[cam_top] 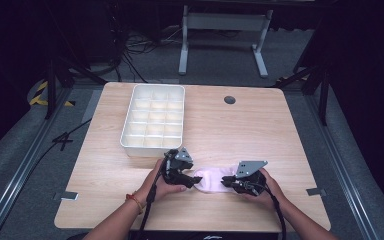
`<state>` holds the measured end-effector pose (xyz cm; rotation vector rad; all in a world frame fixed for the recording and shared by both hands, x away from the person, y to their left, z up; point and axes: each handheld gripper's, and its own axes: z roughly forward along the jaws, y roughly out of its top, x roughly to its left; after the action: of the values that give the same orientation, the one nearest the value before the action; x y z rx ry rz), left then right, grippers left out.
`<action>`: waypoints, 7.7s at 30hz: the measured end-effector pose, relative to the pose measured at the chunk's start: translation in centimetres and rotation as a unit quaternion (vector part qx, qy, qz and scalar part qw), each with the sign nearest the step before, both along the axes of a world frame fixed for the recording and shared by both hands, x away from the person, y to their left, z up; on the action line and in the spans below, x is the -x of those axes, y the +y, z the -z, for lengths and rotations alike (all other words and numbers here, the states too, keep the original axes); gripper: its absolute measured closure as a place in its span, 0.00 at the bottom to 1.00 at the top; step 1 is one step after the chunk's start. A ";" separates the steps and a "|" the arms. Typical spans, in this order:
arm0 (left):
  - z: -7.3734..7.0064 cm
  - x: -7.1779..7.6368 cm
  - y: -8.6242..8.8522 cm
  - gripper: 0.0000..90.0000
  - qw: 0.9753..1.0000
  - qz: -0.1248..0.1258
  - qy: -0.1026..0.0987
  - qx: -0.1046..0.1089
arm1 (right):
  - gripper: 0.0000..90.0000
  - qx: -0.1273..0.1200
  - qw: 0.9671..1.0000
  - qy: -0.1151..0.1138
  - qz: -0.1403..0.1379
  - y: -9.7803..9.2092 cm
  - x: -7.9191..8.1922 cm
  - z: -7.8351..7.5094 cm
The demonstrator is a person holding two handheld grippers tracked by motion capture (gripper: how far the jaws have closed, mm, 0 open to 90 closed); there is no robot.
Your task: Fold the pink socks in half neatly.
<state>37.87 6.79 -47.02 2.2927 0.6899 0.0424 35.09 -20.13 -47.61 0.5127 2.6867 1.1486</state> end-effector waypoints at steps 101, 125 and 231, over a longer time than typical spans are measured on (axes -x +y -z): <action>-0.7 0.8 1.0 0.95 0.999 -0.010 0.006 -0.031 | 1.00 0.017 1.000 -0.010 0.000 4.3 -1.4 -0.2; -2.7 1.5 1.4 0.95 0.998 -0.023 -0.041 -0.031 | 0.99 0.007 1.000 -0.017 0.021 4.0 -1.1 -1.0; -3.2 0.6 -7.5 0.93 0.997 0.018 -0.058 -0.057 | 0.99 0.013 0.999 0.031 0.030 -0.8 -2.9 -0.6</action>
<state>37.27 -0.74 -43.80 2.3908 0.6001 0.2003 37.97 -20.97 -47.00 0.6291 2.7142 1.0972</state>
